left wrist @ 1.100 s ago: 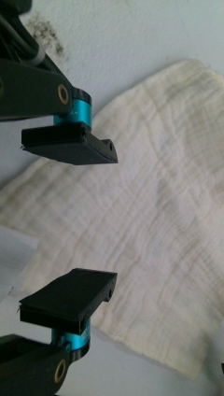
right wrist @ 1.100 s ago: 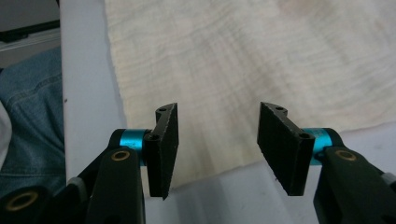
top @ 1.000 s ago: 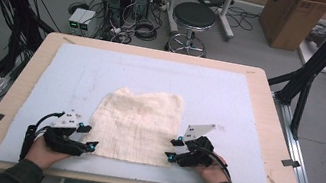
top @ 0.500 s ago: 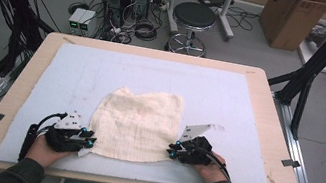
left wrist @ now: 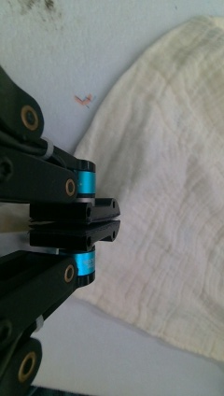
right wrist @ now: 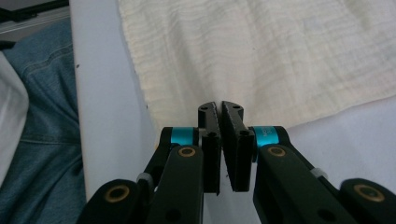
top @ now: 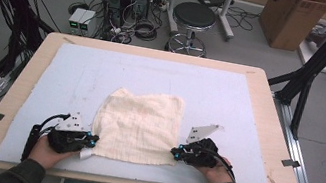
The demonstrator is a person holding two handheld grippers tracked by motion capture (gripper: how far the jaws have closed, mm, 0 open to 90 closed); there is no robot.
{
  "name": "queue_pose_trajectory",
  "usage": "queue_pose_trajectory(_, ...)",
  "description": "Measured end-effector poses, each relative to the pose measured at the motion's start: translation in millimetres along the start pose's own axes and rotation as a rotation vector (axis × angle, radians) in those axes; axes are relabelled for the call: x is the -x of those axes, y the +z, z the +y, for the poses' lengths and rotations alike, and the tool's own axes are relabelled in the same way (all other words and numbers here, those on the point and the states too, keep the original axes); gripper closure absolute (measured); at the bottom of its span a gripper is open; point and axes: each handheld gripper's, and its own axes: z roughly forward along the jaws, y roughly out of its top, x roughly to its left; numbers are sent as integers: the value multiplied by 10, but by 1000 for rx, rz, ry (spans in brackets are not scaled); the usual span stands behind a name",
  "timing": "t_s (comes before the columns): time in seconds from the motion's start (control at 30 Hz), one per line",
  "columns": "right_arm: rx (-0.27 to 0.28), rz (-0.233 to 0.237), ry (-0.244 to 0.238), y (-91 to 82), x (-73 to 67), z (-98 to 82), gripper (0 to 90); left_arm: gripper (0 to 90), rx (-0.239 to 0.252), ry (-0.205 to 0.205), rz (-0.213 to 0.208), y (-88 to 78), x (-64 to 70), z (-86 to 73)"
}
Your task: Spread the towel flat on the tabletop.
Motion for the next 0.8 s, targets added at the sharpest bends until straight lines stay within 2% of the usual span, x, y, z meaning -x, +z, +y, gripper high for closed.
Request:
queue_pose_trajectory(0.13,-1,1,-7,-78,-71,-53,861,869,8,25,-27,-19,60,23)
queue_pose_trajectory(0.27,14,6,8,-178,-159,-148,860,868,14,36,-63,-51,137,23)
queue_pose_trajectory(0.43,5,14,13,-235,-257,-253,857,857,18,55,-96,-98,247,25)
queue_pose_trajectory(0.5,3,25,17,-246,-269,-277,838,804,17,64,-97,-100,282,31)
queue_pose_trajectory(0.57,12,39,27,-247,-266,-289,752,709,30,56,-97,-105,282,44)
queue_pose_trajectory(0.67,50,38,25,-292,-252,-251,667,594,61,7,-62,-113,198,72)
queue_pose_trajectory(0.73,70,8,28,-318,-194,-196,625,565,73,-40,-37,-87,76,105)
queue_pose_trajectory(0.8,78,-33,48,-342,-85,-132,585,532,97,-107,-12,-51,-64,146)
